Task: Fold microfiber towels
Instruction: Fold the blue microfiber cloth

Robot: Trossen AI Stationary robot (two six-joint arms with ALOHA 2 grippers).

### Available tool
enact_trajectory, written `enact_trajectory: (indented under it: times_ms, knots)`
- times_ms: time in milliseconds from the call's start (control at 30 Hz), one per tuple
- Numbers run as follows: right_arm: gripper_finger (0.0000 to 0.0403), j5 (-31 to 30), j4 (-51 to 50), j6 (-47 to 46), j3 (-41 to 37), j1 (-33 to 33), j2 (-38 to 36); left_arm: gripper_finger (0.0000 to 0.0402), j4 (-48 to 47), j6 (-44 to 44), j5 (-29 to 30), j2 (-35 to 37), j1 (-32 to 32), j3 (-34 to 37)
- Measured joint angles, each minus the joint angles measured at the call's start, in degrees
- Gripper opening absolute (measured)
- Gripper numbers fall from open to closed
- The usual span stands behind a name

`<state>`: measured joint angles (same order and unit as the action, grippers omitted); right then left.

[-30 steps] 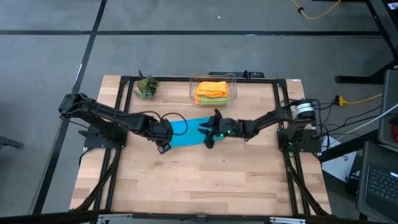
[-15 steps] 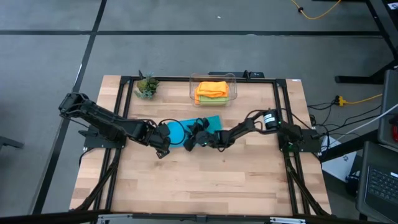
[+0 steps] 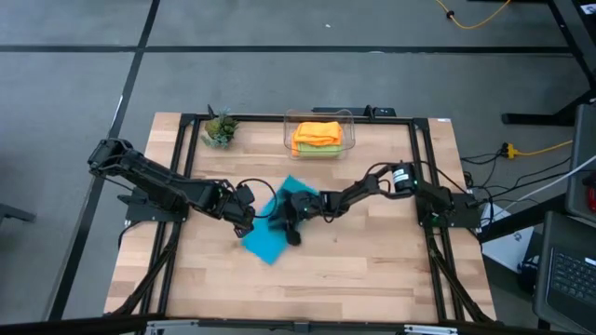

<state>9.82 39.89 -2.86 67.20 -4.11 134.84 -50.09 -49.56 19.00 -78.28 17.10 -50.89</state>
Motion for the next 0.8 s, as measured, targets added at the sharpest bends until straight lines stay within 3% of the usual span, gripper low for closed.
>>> enact_trajectory:
  times_ms: [133,200,267,400,633,733,800]
  knots:
    - [0.0131,19.3,-0.6,5.6,-0.3,1.7,0.0,0.0104,0.0,0.0,0.0,0.0,0.0,0.0]
    - [0.0131,25.9,-0.8,7.8,-0.4,2.6,0.0,0.0104,0.0,0.0,0.0,0.0,0.0,0.0]
    - [0.0131,31.0,-0.9,6.8,-0.4,3.6,-0.3,0.0104,0.1,0.0,0.0,0.0,0.0,0.0]
    - [0.0131,35.3,-2.0,-1.6,-0.6,4.8,-2.8,0.0104,0.2,0.0,0.0,0.0,0.0,0.0]
    - [0.0131,32.5,-7.2,-10.0,-1.1,4.4,-12.4,0.0104,0.6,0.0,0.0,0.0,0.0,0.0]
    - [0.0131,20.8,-12.6,-7.6,-1.5,3.0,-17.0,0.0104,1.0,0.0,0.0,0.0,0.0,0.0]
    - [0.0131,7.6,-17.3,-6.6,-2.0,1.1,-19.0,0.0104,1.3,0.0,0.1,0.0,0.0,0.0]
